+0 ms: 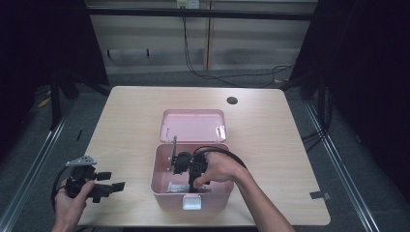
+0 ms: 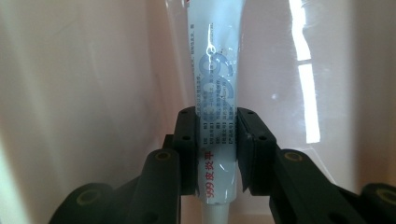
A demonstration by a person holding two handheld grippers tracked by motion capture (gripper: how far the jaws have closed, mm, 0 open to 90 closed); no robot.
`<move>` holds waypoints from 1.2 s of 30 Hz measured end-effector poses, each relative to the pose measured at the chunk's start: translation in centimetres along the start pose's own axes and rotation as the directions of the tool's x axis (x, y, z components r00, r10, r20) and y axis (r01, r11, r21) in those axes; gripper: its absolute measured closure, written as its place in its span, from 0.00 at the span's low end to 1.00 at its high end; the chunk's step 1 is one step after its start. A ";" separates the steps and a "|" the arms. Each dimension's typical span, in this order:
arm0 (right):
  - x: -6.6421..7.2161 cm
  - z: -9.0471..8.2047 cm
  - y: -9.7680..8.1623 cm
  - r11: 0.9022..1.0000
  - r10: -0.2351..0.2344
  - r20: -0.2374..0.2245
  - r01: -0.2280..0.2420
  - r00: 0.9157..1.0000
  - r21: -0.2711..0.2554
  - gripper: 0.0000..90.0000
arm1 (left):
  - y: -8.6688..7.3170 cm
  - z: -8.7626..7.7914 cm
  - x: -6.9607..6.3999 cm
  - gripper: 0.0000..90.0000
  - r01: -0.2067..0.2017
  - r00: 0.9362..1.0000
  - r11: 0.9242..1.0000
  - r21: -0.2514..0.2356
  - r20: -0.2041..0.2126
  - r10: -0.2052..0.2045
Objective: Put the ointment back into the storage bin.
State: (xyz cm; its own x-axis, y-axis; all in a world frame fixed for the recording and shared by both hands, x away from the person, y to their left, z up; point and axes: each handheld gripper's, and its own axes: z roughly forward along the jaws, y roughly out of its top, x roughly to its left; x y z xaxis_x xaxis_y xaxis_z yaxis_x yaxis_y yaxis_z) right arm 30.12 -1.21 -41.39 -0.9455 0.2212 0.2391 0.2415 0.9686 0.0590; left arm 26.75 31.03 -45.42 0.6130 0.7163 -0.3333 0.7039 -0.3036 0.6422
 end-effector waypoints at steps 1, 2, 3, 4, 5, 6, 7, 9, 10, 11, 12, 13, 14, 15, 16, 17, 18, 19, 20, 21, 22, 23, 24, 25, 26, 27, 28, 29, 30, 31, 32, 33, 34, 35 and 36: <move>-0.1 0.3 0.0 1.000 0.000 -0.004 0.000 1.000 -0.004 0.80 | 0.0 0.0 0.0 0.21 0.000 1.000 1.000 0.000 0.001 0.000; -0.1 0.4 0.0 1.000 -0.003 -0.004 0.003 1.000 0.009 0.79 | 0.0 0.0 0.0 0.21 0.000 1.000 1.000 -0.001 0.000 0.000; -0.1 0.6 0.1 1.000 -0.007 -0.009 0.007 1.000 0.009 0.80 | 0.0 0.0 0.0 0.21 0.001 1.000 1.000 0.000 0.000 -0.001; 0.0 0.7 0.1 1.000 -0.003 -0.012 0.003 1.000 0.011 0.80 | 0.0 0.0 0.0 0.21 0.001 1.000 1.000 0.001 0.000 -0.001; -0.1 0.8 0.1 1.000 -0.010 -0.016 0.010 1.000 0.010 0.80 | 0.0 0.0 0.0 0.21 -0.004 1.000 1.000 0.002 0.000 0.004; -0.1 0.8 0.1 1.000 -0.012 -0.016 0.012 1.000 0.008 0.80 | 0.0 0.0 0.0 0.21 -0.005 1.000 1.000 0.002 -0.002 0.005; -0.1 0.8 0.2 1.000 -0.009 -0.017 0.009 1.000 0.006 0.80 | 0.0 0.0 0.0 0.21 -0.005 1.000 1.000 0.002 -0.002 0.005; -0.1 0.9 0.2 1.000 -0.016 -0.014 0.016 1.000 0.000 0.79 | 0.0 0.0 0.0 0.21 -0.004 1.000 1.000 0.005 0.002 0.004; -0.1 1.2 0.4 1.000 -0.017 -0.015 0.017 1.000 0.012 0.79 | 0.0 0.0 0.0 0.21 -0.003 1.000 1.000 0.004 0.004 0.003; -0.1 1.3 0.4 1.000 -0.019 -0.016 0.019 1.000 0.012 0.79 | 0.0 0.0 0.0 0.21 -0.004 1.000 1.000 0.006 0.005 0.004; -0.1 1.4 0.5 1.000 -0.014 -0.019 0.014 1.000 0.018 0.80 | 0.0 0.0 0.1 0.21 -0.005 1.000 1.000 0.006 0.005 0.005; -0.2 1.6 0.6 0.999 -0.026 -0.017 0.027 1.000 0.020 0.79 | 0.0 0.0 0.1 0.21 -0.003 1.000 1.000 0.006 0.004 0.003; -0.2 1.6 0.6 0.999 -0.026 -0.017 0.027 1.000 0.020 0.79 | 0.0 0.0 0.1 0.21 -0.003 1.000 1.000 0.006 0.004 0.003; -0.2 1.8 0.7 0.999 -0.025 -0.026 0.026 0.999 0.018 0.79 | 0.0 0.0 0.0 0.21 -0.004 1.000 1.000 0.003 0.001 0.004; -0.2 1.9 0.7 0.999 -0.025 -0.026 0.026 0.999 0.021 0.79 | 0.0 0.0 0.1 0.21 -0.003 1.000 1.000 0.004 0.004 0.003; -0.2 1.9 0.7 0.999 -0.030 -0.026 0.030 0.999 0.018 0.80 | 0.0 0.0 0.1 0.21 -0.002 1.000 1.000 0.008 0.005 0.002; -0.2 2.0 0.8 0.999 -0.032 -0.026 0.033 0.999 0.012 0.79 | 0.0 0.1 0.0 0.21 -0.002 1.000 1.000 0.009 -0.002 0.002; -0.2 2.0 0.8 0.999 -0.032 -0.026 0.032 0.999 0.008 0.79 | 0.0 0.1 0.0 0.21 -0.002 1.000 1.000 0.009 -0.002 0.002; -0.2 2.0 0.8 0.999 -0.031 -0.032 0.031 0.999 0.007 0.79 | 0.0 0.0 0.0 0.21 -0.004 1.000 1.000 0.010 -0.003 0.004; -0.2 2.1 0.8 0.999 -0.037 -0.033 0.037 0.999 0.006 0.79 | 0.0 0.0 0.0 0.21 -0.004 1.000 1.000 0.010 -0.003 0.004; -0.2 2.2 0.8 0.999 -0.041 -0.031 0.042 0.999 0.017 0.80 | 0.0 0.0 0.0 0.21 -0.001 1.000 1.000 0.008 -0.001 0.001; -0.2 2.3 0.8 0.999 -0.049 -0.034 0.050 0.998 0.020 0.79 | 0.0 0.0 0.0 0.21 -0.001 1.000 1.000 0.008 -0.002 0.001; -0.1 2.3 0.8 0.998 -0.053 -0.038 0.053 0.998 0.021 0.80 | 0.0 0.0 0.0 0.21 -0.001 1.000 1.000 0.008 -0.002 0.001; -0.1 2.4 0.9 0.998 -0.050 -0.041 0.051 0.998 0.024 0.80 | 0.0 0.0 0.0 0.21 -0.003 1.000 1.000 0.011 -0.005 0.004; -0.1 2.4 0.9 0.999 -0.047 -0.041 0.048 0.998 0.022 0.79 | 0.0 0.1 0.0 0.21 -0.003 1.000 1.000 0.012 -0.005 0.003; -0.1 2.5 0.9 0.999 -0.050 -0.043 0.051 0.998 0.020 0.79 | 0.0 0.1 0.1 0.21 -0.004 1.000 1.000 0.015 -0.003 0.004; -0.1 2.5 0.9 0.999 -0.050 -0.043 0.051 0.998 0.020 0.79 | 0.0 0.1 0.1 0.21 -0.004 1.000 1.000 0.015 -0.003 0.004; -0.2 2.5 0.9 0.999 -0.048 -0.043 0.049 0.998 0.022 0.79 | 0.0 0.1 0.0 0.21 -0.003 1.000 1.000 0.014 -0.006 0.004; -0.2 2.6 0.9 0.998 -0.049 -0.041 0.050 0.998 0.030 0.79 | 0.0 0.1 0.1 0.21 -0.003 1.000 1.000 0.014 -0.007 0.003; -0.2 2.7 0.9 0.998 -0.051 -0.048 0.052 0.998 0.028 0.79 | 0.0 0.0 0.1 0.21 -0.003 1.000 1.000 0.014 -0.007 0.003; -0.3 2.8 0.9 0.998 -0.054 -0.052 0.055 0.997 0.026 0.79 | 0.0 0.0 0.1 0.21 -0.002 1.000 1.000 0.014 -0.008 0.003; -0.2 2.8 0.9 0.998 -0.055 -0.047 0.057 0.997 0.039 0.79 | 0.0 0.0 0.1 0.21 -0.002 1.000 1.000 0.015 -0.009 0.002; -0.2 2.9 0.9 0.998 -0.056 -0.054 0.058 0.997 0.039 0.79 | 0.0 0.0 0.1 0.21 -0.001 1.000 1.000 0.015 -0.010 0.001; -0.2 3.0 0.9 0.998 -0.055 -0.056 0.057 0.997 0.040 0.79 | 0.0 0.1 0.1 0.21 0.002 1.000 1.000 0.016 -0.010 -0.001; -0.2 3.1 0.9 0.997 -0.062 -0.060 0.065 0.996 0.039 0.79 | 0.0 0.1 0.1 0.21 0.000 1.000 1.000 0.017 -0.009 0.000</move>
State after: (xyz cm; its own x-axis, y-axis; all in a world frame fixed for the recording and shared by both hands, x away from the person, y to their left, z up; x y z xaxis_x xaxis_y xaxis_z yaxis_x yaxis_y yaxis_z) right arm 29.86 -0.04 -44.42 -0.9437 0.1534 0.2930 0.1714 0.9845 0.0368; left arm 26.80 31.03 -45.48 0.6096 0.7221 -0.3269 0.7100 -0.3140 0.6303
